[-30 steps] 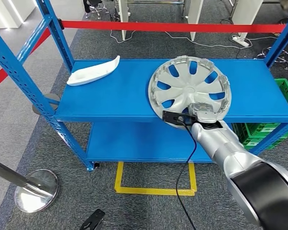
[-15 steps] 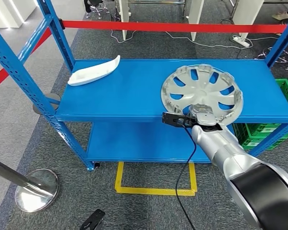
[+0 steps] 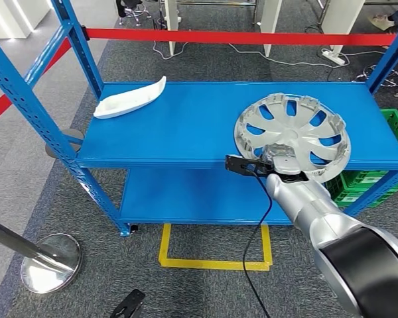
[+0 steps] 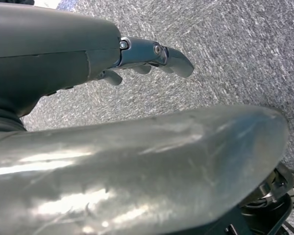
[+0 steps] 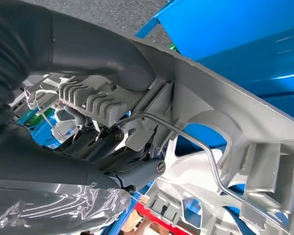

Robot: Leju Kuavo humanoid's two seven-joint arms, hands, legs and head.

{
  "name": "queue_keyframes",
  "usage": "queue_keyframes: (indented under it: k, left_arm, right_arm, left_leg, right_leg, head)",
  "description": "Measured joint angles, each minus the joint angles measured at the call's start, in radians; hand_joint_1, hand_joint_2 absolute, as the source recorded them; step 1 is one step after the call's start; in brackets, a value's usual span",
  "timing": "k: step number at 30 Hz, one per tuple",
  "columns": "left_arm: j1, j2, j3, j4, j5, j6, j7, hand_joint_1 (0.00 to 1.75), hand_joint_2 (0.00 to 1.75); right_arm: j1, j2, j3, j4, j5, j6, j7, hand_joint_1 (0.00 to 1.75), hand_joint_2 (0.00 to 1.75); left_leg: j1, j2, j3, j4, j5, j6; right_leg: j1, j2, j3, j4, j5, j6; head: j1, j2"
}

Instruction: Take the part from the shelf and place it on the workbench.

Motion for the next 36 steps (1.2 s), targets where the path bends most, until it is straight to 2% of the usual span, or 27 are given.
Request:
queue_keyframes:
  k: [4, 8, 15, 20, 26, 32, 36]
  left_arm:
    - [0.001, 0.001, 0.001, 0.000, 0.006, 0.003, -0.004, 0.00, 0.00]
    - [0.002, 0.003, 0.002, 0.000, 0.018, 0.009, -0.020, 0.00, 1.75]
    - [0.008, 0.009, 0.015, 0.000, 0.054, 0.019, -0.057, 0.00, 1.75]
    - [0.016, 0.014, 0.029, 0.000, 0.058, 0.030, -0.063, 0.00, 1.75]
    - [0.019, 0.017, 0.032, 0.000, 0.061, 0.031, -0.061, 0.00, 1.75]
    - [0.027, 0.019, 0.044, 0.000, 0.075, 0.042, -0.060, 0.00, 1.75]
    - [0.040, 0.021, 0.063, 0.000, 0.096, 0.058, -0.071, 0.00, 1.75]
  right_arm:
    - [-0.002, 0.000, -0.003, 0.000, 0.012, -0.019, -0.029, 1.75, 1.75]
    - [-0.018, 0.005, -0.004, -0.003, 0.023, -0.054, -0.074, 1.75, 1.75]
    - [-0.062, 0.049, -0.004, -0.023, 0.060, -0.081, -0.143, 1.75, 1.75]
    - [-0.076, 0.088, -0.004, -0.028, 0.069, -0.092, -0.152, 1.75, 1.75]
    - [-0.080, 0.101, -0.004, -0.036, 0.071, -0.109, -0.171, 1.75, 1.75]
    - [-0.097, 0.120, -0.004, -0.067, 0.067, -0.186, -0.234, 1.75, 1.75]
    - [-0.115, 0.146, -0.003, -0.184, 0.045, -0.265, -0.293, 1.75, 1.75]
  left_leg:
    - [0.000, 0.000, -0.001, 0.000, 0.000, 0.000]
    - [0.000, 0.000, -0.002, 0.000, 0.000, 0.000]
    - [0.000, 0.000, -0.003, 0.000, 0.000, -0.001]
    - [0.000, 0.000, -0.004, 0.000, 0.000, -0.001]
    - [0.000, -0.001, -0.006, 0.000, 0.000, 0.000]
    - [0.000, -0.001, -0.008, 0.000, 0.001, -0.001]
    - [0.000, 0.000, -0.010, 0.000, 0.002, -0.003]
  right_leg:
    - [0.000, 0.000, 0.000, 0.000, 0.000, 0.000]
    - [0.000, 0.000, -0.001, 0.000, 0.001, 0.000]
    - [0.000, 0.001, -0.003, 0.000, 0.001, 0.000]
    - [0.001, -0.002, -0.004, 0.000, -0.001, -0.001]
    - [0.001, -0.002, -0.005, 0.000, -0.002, 0.000]
    - [0.001, -0.002, -0.007, 0.000, -0.001, 0.000]
    - [0.001, 0.001, -0.011, 0.001, 0.000, -0.002]
  head:
    - [0.000, 0.000]
    - [0.000, 0.000]
    - [0.000, 0.000]
    - [0.000, 0.000]
    - [0.000, 0.000]
    - [0.000, 0.000]
    - [0.000, 0.000]
